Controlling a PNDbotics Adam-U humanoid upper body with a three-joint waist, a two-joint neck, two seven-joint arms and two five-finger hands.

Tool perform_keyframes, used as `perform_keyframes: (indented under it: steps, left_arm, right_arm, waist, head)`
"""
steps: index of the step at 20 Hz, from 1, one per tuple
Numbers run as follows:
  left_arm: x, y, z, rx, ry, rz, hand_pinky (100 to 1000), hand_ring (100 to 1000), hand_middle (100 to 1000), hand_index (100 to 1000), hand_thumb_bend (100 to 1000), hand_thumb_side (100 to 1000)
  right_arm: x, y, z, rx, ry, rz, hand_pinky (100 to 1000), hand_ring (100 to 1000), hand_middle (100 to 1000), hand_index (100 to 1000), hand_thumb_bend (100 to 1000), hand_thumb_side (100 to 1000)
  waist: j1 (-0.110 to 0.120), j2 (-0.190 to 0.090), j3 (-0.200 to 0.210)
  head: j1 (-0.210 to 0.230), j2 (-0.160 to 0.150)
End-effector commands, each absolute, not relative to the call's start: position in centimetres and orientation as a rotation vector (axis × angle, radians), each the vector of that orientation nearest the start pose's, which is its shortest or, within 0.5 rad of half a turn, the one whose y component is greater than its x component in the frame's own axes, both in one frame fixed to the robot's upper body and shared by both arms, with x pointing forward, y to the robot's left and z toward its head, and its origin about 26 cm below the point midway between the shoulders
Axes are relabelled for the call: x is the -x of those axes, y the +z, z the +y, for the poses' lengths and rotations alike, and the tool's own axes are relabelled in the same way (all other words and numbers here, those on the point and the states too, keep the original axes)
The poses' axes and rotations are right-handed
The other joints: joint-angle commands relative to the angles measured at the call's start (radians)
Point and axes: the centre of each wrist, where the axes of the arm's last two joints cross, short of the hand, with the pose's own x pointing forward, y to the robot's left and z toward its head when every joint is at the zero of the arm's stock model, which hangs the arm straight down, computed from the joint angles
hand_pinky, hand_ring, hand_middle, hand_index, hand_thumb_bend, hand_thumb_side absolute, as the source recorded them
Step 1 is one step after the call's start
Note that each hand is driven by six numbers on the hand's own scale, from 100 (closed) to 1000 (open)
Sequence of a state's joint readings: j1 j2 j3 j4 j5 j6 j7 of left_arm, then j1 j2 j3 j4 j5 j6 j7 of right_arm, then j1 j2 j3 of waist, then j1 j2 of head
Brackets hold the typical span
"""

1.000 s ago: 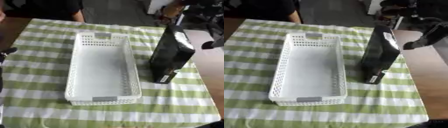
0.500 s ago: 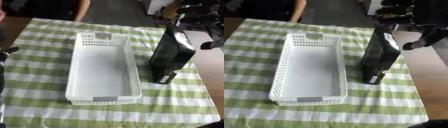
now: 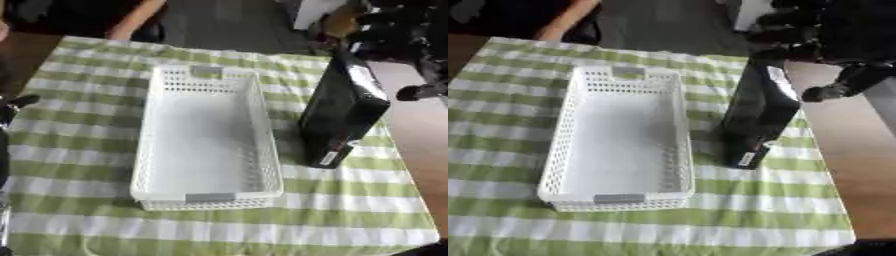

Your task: Pick up objects on the table and place them in the box.

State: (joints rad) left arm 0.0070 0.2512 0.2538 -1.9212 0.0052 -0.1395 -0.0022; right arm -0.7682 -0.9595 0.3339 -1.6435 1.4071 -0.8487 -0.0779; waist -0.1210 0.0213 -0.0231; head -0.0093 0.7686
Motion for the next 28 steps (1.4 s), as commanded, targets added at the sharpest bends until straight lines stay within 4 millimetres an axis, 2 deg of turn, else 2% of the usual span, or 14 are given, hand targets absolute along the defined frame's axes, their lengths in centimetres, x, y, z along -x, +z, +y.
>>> perform_keyframes:
  steps: [1, 28]
  left_arm:
    - [-25.62, 11.80, 35.09, -0.432, -0.128, -2.075, 774, 1000, 1000, 904, 182, 1000]
    - [-25.61, 11.77, 35.08, -0.428, -0.136, -2.072, 775, 1000, 1000, 904, 183, 1000]
  right_arm:
    - [-36.09, 32.19, -30.50, -1.223, -2.129, 1.148, 1000, 1000, 1000, 1000, 481, 513]
    - [-36.80, 31.34, -30.41, -1.183, -2.154, 1.146, 1000, 1000, 1000, 1000, 467, 499]
  waist:
    - [0.002, -0.012, -0.001]
    - [-0.002, -0.014, 0.000]
  head:
    - [0.002, -0.009]
    - [0.002, -0.010]
